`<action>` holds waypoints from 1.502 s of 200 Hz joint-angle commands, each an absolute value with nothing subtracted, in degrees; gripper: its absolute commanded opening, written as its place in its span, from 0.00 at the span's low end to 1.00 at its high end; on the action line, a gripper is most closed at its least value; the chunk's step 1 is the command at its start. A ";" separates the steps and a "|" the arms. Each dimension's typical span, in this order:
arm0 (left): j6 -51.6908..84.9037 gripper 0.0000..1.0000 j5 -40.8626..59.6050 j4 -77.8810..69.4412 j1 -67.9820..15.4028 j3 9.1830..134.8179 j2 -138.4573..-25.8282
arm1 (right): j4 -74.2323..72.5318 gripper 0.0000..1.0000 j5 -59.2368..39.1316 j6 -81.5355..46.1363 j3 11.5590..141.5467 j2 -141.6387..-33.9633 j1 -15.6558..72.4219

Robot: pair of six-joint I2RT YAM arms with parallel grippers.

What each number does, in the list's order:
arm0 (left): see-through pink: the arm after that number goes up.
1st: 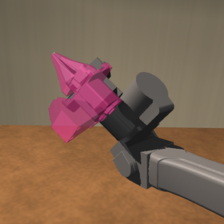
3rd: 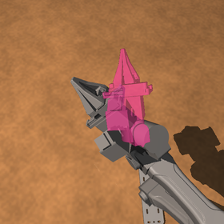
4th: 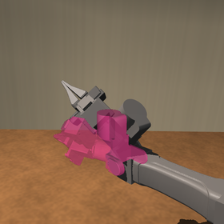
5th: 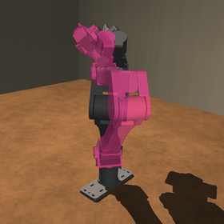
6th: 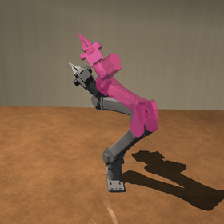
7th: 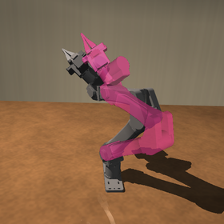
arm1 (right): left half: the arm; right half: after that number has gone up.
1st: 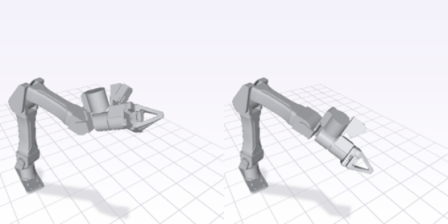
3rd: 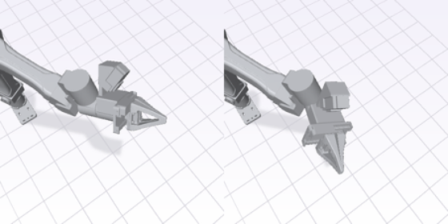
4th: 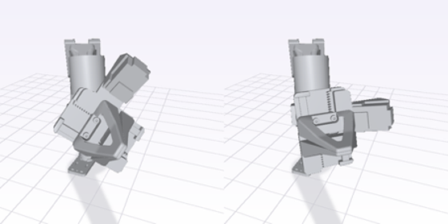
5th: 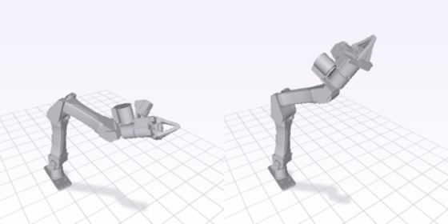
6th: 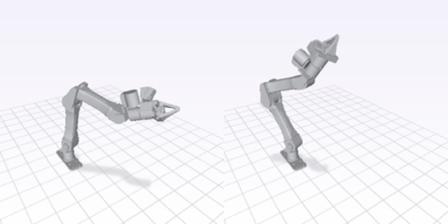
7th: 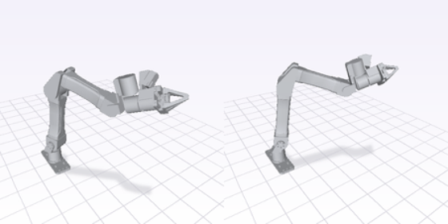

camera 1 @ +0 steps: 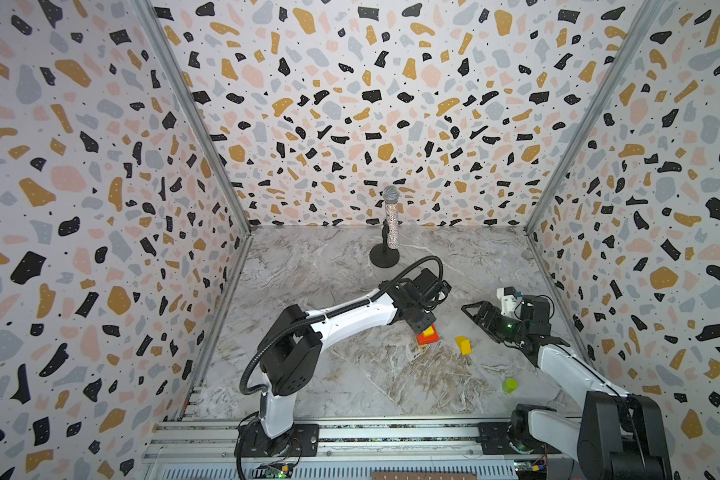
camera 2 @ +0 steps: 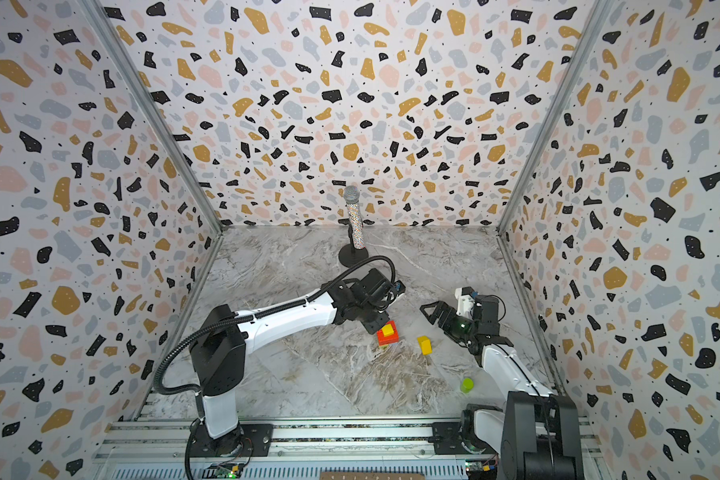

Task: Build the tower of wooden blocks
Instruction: 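Carry the blue block with the left gripper over the yellow block, then lower the blue block onto the yellow block with the left gripper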

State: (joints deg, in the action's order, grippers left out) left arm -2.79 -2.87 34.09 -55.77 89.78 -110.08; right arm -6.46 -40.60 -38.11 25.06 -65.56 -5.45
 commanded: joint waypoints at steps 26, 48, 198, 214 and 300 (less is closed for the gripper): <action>-5.52 0.26 -0.70 35.03 -57.25 93.69 -113.20 | -8.87 0.99 -42.65 -38.80 23.40 -64.28 -7.50; -6.73 0.26 0.28 36.74 -57.67 94.92 -114.86 | -9.02 0.99 -42.70 -38.46 23.56 -64.26 -7.58; -10.37 0.26 2.67 38.75 -58.28 94.04 -114.33 | -9.70 0.99 -42.79 -38.14 23.03 -62.51 -7.58; -10.46 0.26 2.14 38.76 -58.11 94.04 -114.53 | -9.79 0.99 -42.80 -38.14 23.03 -62.59 -7.60; -10.86 0.26 3.16 38.76 -57.13 94.48 -115.40 | -10.18 0.99 -42.73 -38.23 22.76 -62.18 -7.57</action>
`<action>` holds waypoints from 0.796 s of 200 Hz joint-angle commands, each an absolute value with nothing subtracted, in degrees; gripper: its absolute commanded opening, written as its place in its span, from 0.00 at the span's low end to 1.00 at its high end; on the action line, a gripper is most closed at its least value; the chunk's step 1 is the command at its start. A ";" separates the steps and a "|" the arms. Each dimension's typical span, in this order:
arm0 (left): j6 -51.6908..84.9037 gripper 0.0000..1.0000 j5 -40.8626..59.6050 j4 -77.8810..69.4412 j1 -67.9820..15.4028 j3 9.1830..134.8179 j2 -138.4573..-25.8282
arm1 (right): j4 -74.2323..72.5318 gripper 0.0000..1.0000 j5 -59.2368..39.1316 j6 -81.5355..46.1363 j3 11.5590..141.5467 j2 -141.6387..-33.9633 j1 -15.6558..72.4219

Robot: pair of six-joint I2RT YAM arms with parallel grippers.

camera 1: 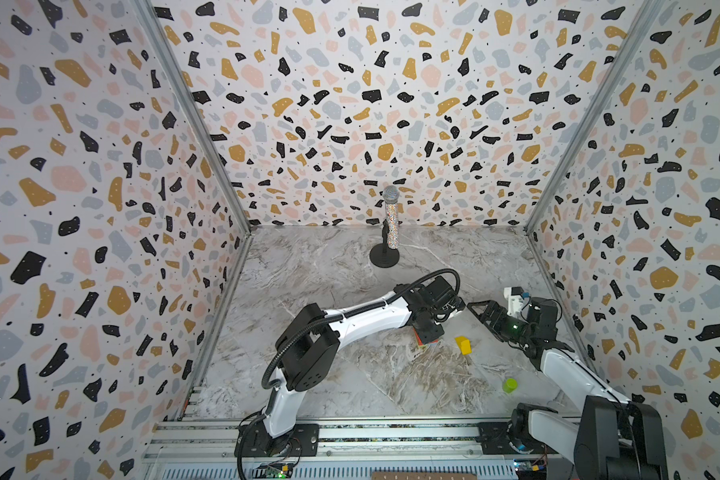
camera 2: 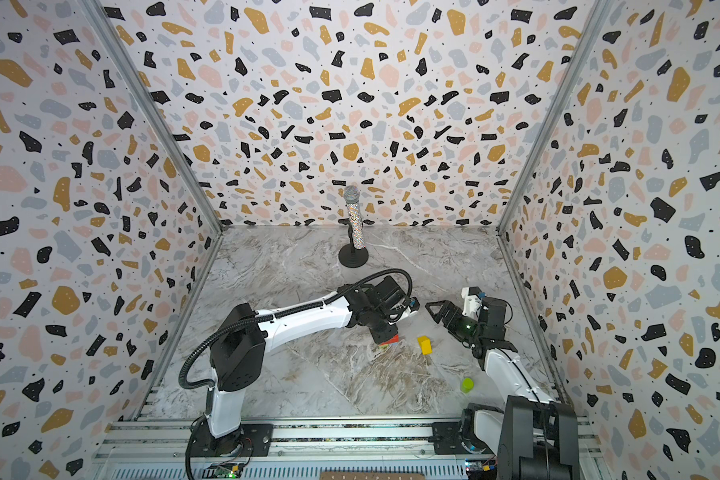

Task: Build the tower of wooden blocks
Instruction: 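Lower the blue block onto the yellow block with the left gripper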

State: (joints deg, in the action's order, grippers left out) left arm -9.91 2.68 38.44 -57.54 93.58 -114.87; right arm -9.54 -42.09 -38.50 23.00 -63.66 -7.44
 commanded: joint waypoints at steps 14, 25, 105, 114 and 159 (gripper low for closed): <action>-10.93 0.26 3.51 38.85 -56.96 94.67 -115.66 | -10.13 0.99 -42.70 -38.23 22.68 -62.09 -7.58; -10.98 0.26 3.59 38.93 -56.88 94.83 -115.83 | -10.15 0.99 -42.69 -38.23 22.69 -62.13 -7.57; -11.02 0.26 3.96 39.07 -56.32 95.87 -117.33 | -11.34 0.99 -43.14 -38.58 22.16 -62.14 -7.58; -11.04 0.26 3.96 39.02 -56.24 95.90 -117.37 | -11.34 0.99 -43.14 -38.54 22.15 -62.14 -7.57; -11.02 0.26 4.13 39.20 -55.56 96.46 -117.35 | -11.60 0.99 -43.28 -38.66 22.08 -62.13 -7.57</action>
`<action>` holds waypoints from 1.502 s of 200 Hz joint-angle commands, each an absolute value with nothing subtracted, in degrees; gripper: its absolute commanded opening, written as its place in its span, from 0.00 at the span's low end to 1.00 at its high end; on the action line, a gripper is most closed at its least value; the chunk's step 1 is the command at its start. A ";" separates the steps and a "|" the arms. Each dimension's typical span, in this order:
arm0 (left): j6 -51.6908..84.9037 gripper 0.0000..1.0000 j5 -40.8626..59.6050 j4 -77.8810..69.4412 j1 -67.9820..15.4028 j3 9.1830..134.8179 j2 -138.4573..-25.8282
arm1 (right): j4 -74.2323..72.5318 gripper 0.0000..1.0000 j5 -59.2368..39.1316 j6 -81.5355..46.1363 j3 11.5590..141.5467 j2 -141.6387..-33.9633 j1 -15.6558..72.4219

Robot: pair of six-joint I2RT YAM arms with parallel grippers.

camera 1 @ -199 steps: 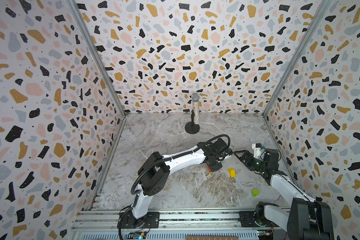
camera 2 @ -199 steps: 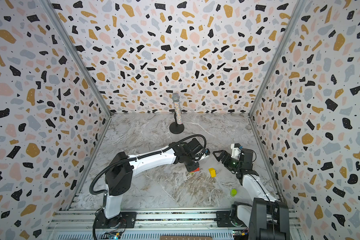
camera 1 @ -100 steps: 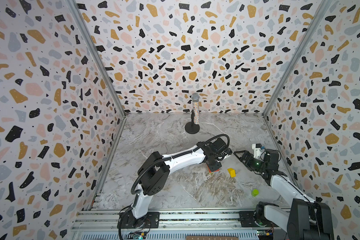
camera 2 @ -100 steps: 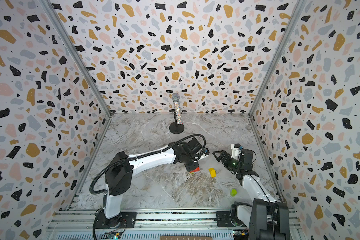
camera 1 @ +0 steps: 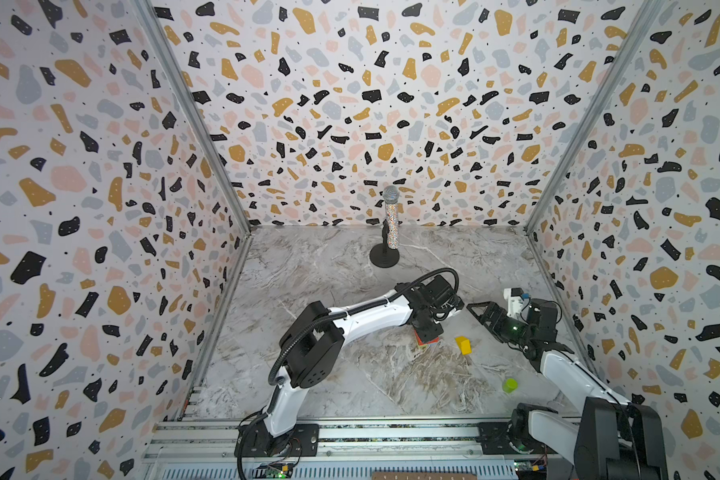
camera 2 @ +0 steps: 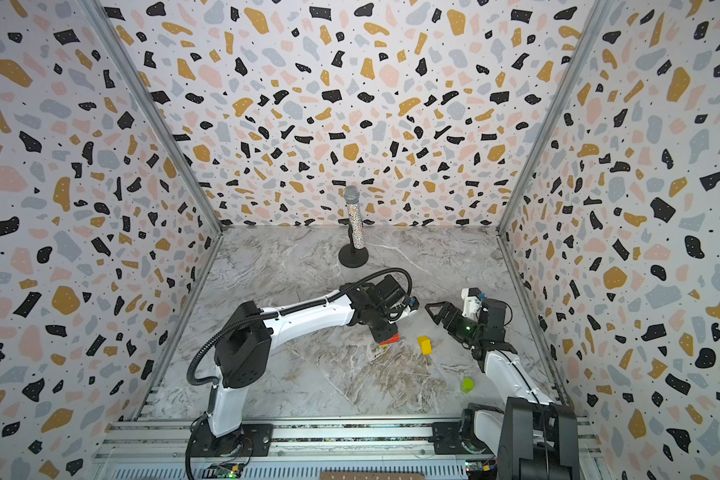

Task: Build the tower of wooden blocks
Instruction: 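Lower the blue block onto the yellow block with the left gripper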

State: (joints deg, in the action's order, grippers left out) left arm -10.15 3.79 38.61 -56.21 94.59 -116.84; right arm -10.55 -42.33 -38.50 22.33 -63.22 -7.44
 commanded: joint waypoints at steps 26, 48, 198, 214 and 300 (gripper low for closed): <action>-11.07 0.26 4.40 39.03 -55.31 96.24 -117.42 | -11.71 0.99 -43.31 -38.67 22.09 -62.22 -7.61; -11.01 0.26 4.64 38.89 -55.02 96.16 -117.51 | -11.73 0.99 -43.24 -38.67 22.05 -62.14 -7.62; -10.61 0.26 5.81 39.30 -55.06 96.68 -118.38 | -11.91 0.99 -43.16 -38.58 21.97 -62.22 -7.61; -10.63 0.27 5.71 39.29 -55.06 96.59 -118.29 | -12.00 0.99 -43.18 -38.58 21.97 -62.23 -7.63; -10.54 0.57 4.22 39.02 -55.02 96.52 -118.04 | -12.04 0.99 -43.20 -38.39 21.97 -61.55 -7.56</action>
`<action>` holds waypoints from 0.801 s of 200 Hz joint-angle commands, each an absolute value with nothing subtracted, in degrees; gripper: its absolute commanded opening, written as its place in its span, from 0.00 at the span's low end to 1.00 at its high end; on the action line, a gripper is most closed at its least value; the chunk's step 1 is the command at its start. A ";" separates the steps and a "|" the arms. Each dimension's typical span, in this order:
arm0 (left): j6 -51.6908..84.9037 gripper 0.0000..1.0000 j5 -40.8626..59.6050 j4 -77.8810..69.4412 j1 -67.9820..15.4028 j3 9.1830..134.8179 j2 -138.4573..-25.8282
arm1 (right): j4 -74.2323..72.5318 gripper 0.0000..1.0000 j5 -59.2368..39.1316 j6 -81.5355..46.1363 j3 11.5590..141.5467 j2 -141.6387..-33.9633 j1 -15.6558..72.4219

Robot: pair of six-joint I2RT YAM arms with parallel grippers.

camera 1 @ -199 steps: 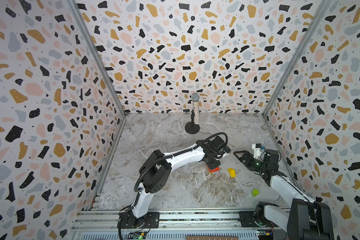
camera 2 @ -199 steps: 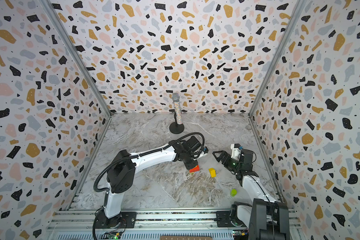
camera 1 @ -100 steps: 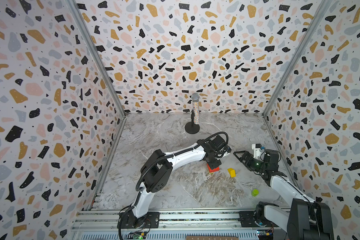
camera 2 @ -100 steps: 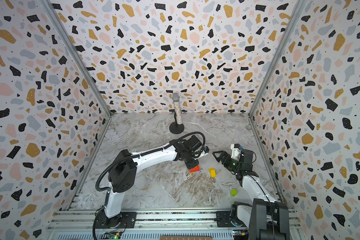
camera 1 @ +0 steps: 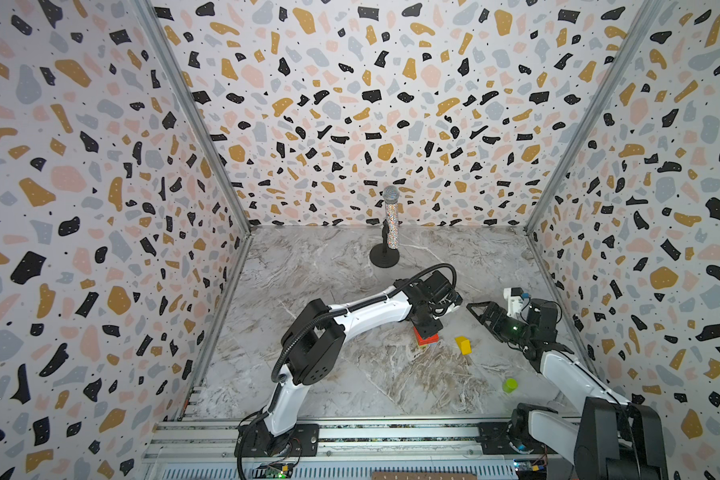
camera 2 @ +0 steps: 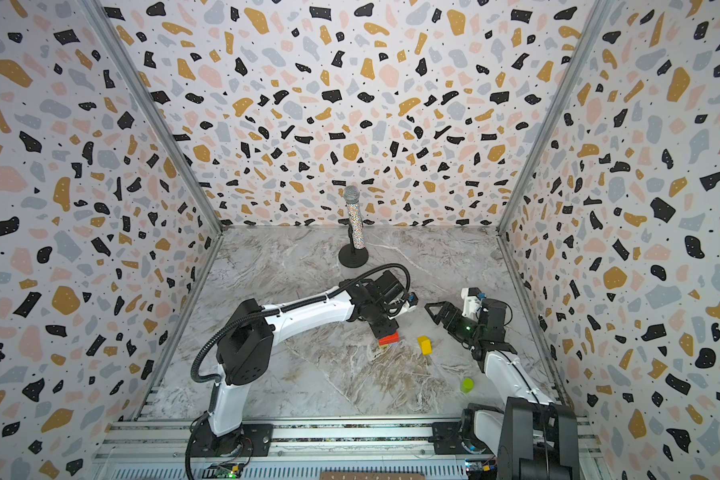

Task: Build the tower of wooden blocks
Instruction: 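Open the left gripper and lift it off the stack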

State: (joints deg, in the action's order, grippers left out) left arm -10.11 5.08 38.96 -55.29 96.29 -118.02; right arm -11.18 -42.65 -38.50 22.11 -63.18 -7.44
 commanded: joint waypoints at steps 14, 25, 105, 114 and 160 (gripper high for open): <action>-10.45 0.64 3.79 38.95 -55.02 96.46 -117.63 | -12.07 0.99 -43.27 -38.16 21.84 -60.82 -7.56; -10.35 0.68 3.24 38.83 -55.06 96.46 -117.15 | -12.13 0.99 -43.25 -38.10 21.71 -60.20 -7.56; -6.41 1.00 -6.87 32.26 -55.00 89.79 -105.24 | -5.93 0.99 -35.84 -33.95 23.68 -56.66 -6.15; -5.26 1.00 -8.26 31.09 -54.78 88.20 -103.47 | -4.82 0.99 -33.80 -33.03 24.35 -56.10 -5.24; 4.24 1.00 -13.89 23.35 -51.47 76.51 -91.50 | -0.23 0.99 -27.08 -30.32 28.28 -55.96 0.42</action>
State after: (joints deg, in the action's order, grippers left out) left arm -2.39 -9.85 28.86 -53.84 81.91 -96.88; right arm -3.62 -31.62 -33.06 24.82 -56.60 -1.63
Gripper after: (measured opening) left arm 0.998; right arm 0.993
